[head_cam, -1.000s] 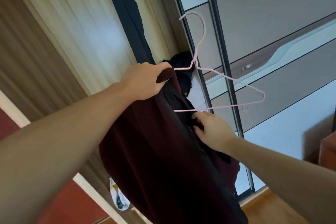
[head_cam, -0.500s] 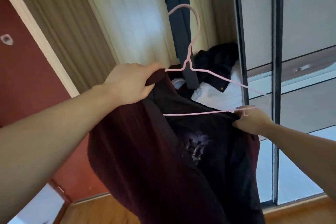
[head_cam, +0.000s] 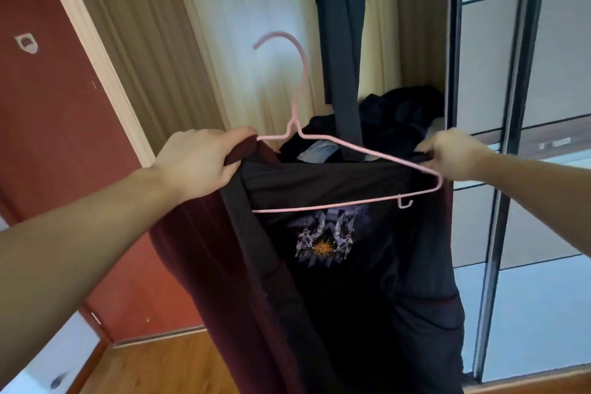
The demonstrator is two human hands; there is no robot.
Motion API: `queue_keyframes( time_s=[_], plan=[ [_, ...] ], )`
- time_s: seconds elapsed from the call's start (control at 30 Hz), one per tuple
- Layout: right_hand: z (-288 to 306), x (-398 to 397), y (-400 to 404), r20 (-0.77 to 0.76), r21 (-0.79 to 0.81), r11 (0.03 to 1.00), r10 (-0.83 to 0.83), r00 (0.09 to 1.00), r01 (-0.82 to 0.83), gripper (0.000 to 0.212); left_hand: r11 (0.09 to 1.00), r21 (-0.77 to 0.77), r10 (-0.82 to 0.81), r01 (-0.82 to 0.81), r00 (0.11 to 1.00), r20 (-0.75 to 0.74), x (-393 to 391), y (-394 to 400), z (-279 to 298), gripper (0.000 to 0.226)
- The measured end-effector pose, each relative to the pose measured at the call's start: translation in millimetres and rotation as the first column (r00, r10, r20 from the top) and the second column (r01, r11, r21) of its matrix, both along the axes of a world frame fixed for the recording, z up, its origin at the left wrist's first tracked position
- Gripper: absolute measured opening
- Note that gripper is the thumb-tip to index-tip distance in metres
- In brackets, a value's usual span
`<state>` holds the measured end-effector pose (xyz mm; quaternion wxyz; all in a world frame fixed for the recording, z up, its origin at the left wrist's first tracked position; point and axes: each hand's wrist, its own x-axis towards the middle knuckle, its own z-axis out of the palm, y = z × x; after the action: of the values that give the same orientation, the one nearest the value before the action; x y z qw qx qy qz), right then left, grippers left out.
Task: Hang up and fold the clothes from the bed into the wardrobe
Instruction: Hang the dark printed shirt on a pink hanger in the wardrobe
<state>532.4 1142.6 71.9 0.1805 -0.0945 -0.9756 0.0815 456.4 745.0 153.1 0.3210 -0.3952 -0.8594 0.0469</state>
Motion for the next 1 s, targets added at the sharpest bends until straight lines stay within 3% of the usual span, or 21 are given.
queue_keyframes(
  time_s=[0.17, 0.23, 0.37, 0.53, 0.7, 0.77, 0.93, 1.0],
  plan=[
    [24, -3, -10, -0.169, -0.387, 0.918, 0.018, 0.985, -0.083, 0.013, 0.991, 0.020, 0.136, -0.136, 0.990, -0.034, -7, 3, 2, 0.037],
    [31, -6, -17, -0.214, -0.430, 0.897, 0.012, 0.977, -0.105, 0.015, 0.984, 0.001, 0.176, -0.176, 0.983, -0.045, -8, 10, 1, 0.035],
    [60, -7, -40, -0.234, -0.196, 0.978, 0.018, 0.972, -0.066, 0.019, 0.977, 0.010, 0.211, -0.211, 0.977, -0.015, -9, 30, -4, 0.033],
    [101, -12, -108, -0.312, 0.075, 0.997, -0.007, 0.950, 0.032, 0.024, 0.956, 0.229, 0.145, -0.186, 0.973, 0.182, -3, 60, -4, 0.035],
    [117, -5, -124, -0.255, 0.013, 0.996, 0.086, 0.963, -0.086, 0.035, 0.879, 0.461, 0.021, -0.125, 0.974, 0.225, -4, 58, 15, 0.032],
    [124, 2, -116, -0.190, -0.069, 0.981, 0.168, 0.967, -0.183, 0.036, 0.866, 0.489, -0.004, -0.102, 0.977, 0.213, -4, 58, 22, 0.031],
    [139, 11, -98, -0.180, 0.009, 0.965, 0.260, 0.949, -0.263, 0.029, 0.867, 0.496, -0.038, -0.046, 0.987, 0.158, -2, 65, 29, 0.028],
    [144, 10, -101, -0.122, -0.041, 0.950, 0.301, 0.946, -0.308, 0.034, 0.872, 0.490, -0.062, -0.012, 0.989, 0.134, -1, 68, 31, 0.027]
  ],
)
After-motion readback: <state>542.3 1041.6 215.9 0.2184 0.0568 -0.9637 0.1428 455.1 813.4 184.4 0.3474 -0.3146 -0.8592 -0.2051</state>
